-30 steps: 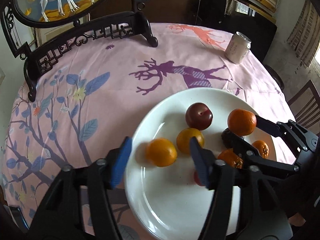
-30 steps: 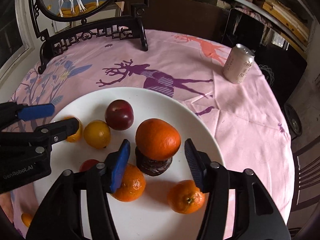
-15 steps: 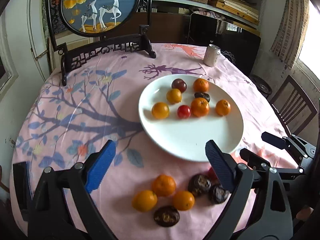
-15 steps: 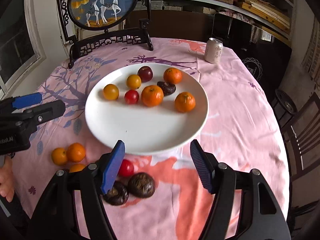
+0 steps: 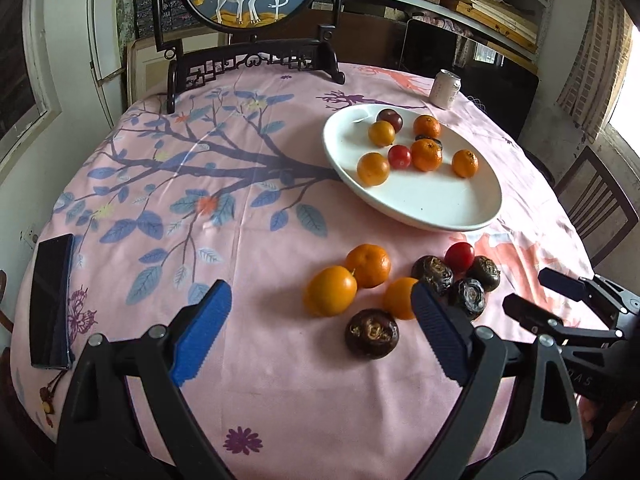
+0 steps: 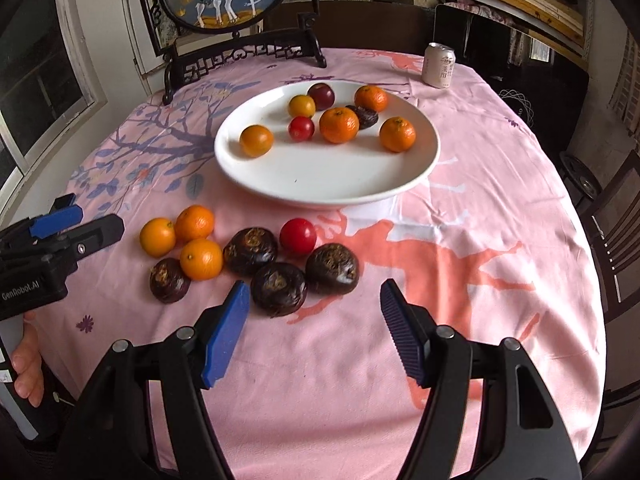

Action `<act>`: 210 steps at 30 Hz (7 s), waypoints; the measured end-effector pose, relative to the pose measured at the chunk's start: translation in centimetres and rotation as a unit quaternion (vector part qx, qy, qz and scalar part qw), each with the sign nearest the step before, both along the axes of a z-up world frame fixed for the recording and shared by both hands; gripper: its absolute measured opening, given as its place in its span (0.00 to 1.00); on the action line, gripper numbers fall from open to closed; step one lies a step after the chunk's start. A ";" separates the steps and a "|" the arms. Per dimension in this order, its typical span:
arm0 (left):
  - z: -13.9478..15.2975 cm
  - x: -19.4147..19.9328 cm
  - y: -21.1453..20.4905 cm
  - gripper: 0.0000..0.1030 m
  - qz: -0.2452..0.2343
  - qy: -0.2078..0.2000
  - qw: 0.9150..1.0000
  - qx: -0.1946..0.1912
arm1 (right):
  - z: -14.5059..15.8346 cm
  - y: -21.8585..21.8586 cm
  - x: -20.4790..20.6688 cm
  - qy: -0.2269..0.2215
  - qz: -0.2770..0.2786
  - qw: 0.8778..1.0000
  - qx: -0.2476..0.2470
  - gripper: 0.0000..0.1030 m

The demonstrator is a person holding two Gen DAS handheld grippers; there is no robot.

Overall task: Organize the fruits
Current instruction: 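Withdraw both tools from the plate back toward the remaining fruits, then grasp a dark brown fruit with the right tool while the left tool grasps another, then lower both dark brown fruits onto the white plate and open both tools, then withdraw both tools from the plate toward the remaining fruits, then grasp a dark brown fruit with the right tool while the left tool grasps an orange, then carry both fruits over the white plate and open both tools, then withdraw both tools from the plate toward the remaining fruits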

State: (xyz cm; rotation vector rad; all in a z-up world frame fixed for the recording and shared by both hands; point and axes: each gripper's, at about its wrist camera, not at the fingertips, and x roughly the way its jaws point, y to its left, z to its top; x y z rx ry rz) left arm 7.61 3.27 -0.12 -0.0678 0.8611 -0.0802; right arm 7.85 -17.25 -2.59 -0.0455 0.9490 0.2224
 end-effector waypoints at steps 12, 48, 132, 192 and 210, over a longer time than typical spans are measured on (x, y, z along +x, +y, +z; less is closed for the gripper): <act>-1.6 -1.5 1.1 0.90 -0.006 0.020 1.000 -0.003 | -4.2 2.4 1.7 0.038 0.029 0.999 0.026 0.53; -4.9 -0.6 -3.5 0.39 -0.034 0.062 0.997 0.007 | -2.8 -1.7 -1.0 0.030 -0.008 0.999 0.039 0.39; -5.1 3.0 -0.2 0.94 -0.014 0.055 0.998 0.033 | -3.5 -0.3 3.4 0.021 0.008 1.000 -0.013 0.40; -2.2 22.5 -7.2 0.41 -0.062 0.081 0.994 0.026 | -1.6 -0.7 18.1 0.028 0.024 0.999 -0.033 0.43; 3.2 4.0 -2.1 0.91 -0.024 -0.061 0.997 0.029 | 2.3 -2.8 4.3 -0.026 -0.021 0.999 0.031 0.64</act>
